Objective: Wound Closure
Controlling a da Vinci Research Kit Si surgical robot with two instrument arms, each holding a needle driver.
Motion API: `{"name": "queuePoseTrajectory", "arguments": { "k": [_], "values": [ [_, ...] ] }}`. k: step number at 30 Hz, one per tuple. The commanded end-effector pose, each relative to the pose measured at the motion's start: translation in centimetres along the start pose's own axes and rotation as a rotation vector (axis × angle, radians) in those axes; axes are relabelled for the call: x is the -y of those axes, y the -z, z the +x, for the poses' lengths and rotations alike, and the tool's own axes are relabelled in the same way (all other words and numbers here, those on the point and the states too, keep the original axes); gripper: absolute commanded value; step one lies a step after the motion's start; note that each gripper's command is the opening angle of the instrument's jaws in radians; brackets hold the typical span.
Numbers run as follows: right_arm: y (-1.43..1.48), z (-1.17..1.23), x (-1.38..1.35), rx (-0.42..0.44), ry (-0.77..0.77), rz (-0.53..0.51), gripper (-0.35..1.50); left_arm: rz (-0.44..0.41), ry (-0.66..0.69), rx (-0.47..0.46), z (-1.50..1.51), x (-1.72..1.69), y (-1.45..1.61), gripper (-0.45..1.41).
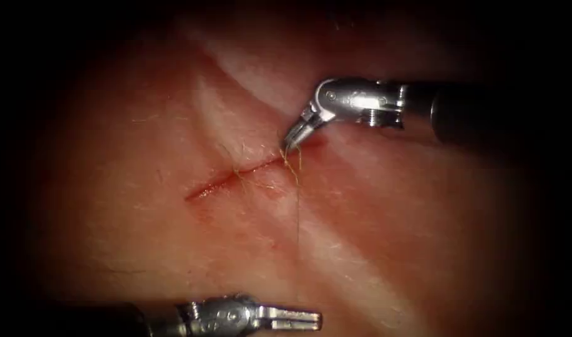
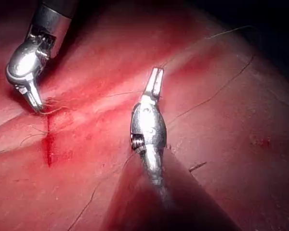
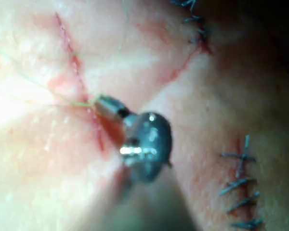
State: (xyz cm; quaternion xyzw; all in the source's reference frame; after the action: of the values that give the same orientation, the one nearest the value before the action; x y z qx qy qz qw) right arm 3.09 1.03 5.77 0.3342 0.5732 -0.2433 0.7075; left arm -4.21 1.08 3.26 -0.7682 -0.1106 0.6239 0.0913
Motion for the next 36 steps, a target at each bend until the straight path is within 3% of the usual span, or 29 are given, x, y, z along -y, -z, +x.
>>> {"name": "queuePoseTrajectory", "arguments": {
  "k": [1, 12, 19, 26, 36],
  "values": [
    [-0.02, -0.01, -0.13, 0.001, 0.007, -0.003, -0.35, -0.002, 0.003, -0.001, -0.08, -0.02, -0.04, -0.45],
    [-0.01, -0.03, -0.39, 0.016, 0.006, -0.037, -0.35, -0.014, 0.046, 0.008, -0.32, -0.44, -0.15, -0.45],
    [0.06, -0.13, -0.51, 0.036, 0.002, -0.085, -0.35, -0.015, 0.046, 0.007, -0.34, -0.42, -0.19, -0.45],
    [0.11, -0.24, -0.78, 0.077, 0.005, -0.256, -0.35, -0.018, 0.057, 0.008, -0.41, -0.46, -0.22, -0.45],
    [0.04, -0.27, -0.68, 0.079, -0.007, -0.272, -0.35, 0.011, 0.054, 0.014, -0.34, -0.71, -0.35, -0.45]
  ]
}}
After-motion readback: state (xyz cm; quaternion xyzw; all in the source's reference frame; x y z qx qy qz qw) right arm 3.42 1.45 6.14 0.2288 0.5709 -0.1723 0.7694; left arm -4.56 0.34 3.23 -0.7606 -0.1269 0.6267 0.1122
